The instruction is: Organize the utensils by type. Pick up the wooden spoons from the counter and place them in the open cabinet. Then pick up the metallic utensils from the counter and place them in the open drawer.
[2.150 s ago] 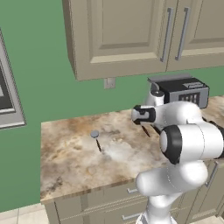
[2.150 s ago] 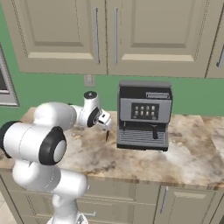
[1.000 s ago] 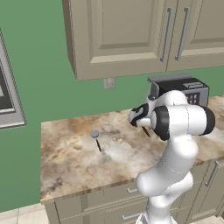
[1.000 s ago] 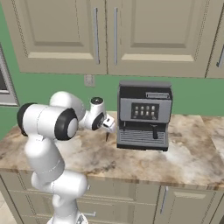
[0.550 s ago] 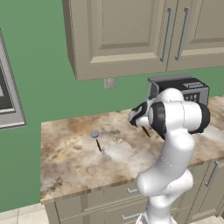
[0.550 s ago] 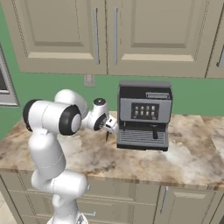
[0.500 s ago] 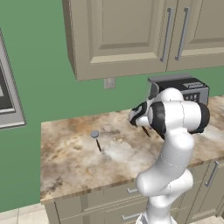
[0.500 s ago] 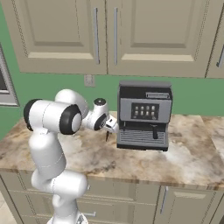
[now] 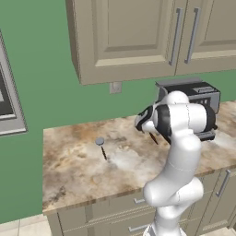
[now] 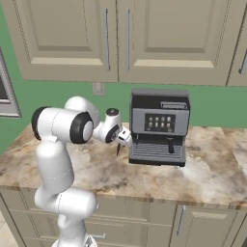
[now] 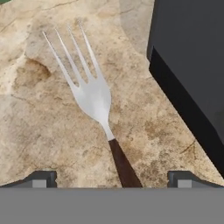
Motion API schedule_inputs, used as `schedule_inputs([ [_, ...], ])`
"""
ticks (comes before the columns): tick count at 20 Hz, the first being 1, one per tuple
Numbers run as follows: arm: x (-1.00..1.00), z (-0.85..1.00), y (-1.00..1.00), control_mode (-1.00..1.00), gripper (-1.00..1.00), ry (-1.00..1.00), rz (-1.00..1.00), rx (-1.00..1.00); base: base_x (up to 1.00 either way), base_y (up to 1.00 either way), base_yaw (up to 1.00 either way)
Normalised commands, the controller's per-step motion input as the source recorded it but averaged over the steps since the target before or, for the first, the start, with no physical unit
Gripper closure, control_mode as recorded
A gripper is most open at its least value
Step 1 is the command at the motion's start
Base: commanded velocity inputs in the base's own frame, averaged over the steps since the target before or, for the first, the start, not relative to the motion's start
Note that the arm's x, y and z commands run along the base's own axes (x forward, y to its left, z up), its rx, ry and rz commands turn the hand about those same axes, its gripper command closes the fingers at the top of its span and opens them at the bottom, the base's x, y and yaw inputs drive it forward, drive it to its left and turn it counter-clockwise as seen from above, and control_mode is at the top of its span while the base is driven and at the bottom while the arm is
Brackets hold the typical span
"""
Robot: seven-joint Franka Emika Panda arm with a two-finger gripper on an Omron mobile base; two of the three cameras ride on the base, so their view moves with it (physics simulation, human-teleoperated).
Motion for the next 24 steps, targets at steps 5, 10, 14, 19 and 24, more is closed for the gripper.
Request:
schedule_inputs([
  [5, 0.19, -0.17, -0.05, -1.0, -1.0, 0.0, 0.0, 0.0, 0.0, 0.0, 0.0],
  [10, 0.13, -0.23, -0.03, -1.0, -1.0, 0.02, 0.0, 0.0, 0.0, 0.0, 0.0],
  [14, 0.02, -0.32, -0.01, -1.0, -1.0, 0.06, 0.0, 0.0, 0.0, 0.0, 0.0],
  [19, 0.0, -0.36, 0.0, -1.0, -1.0, 0.1, 0.0, 0.0, 0.0, 0.0, 0.0],
  [24, 0.0, -0.34, 0.0, -1.0, -1.0, 0.05, 0.0, 0.0, 0.0, 0.0, 0.0],
])
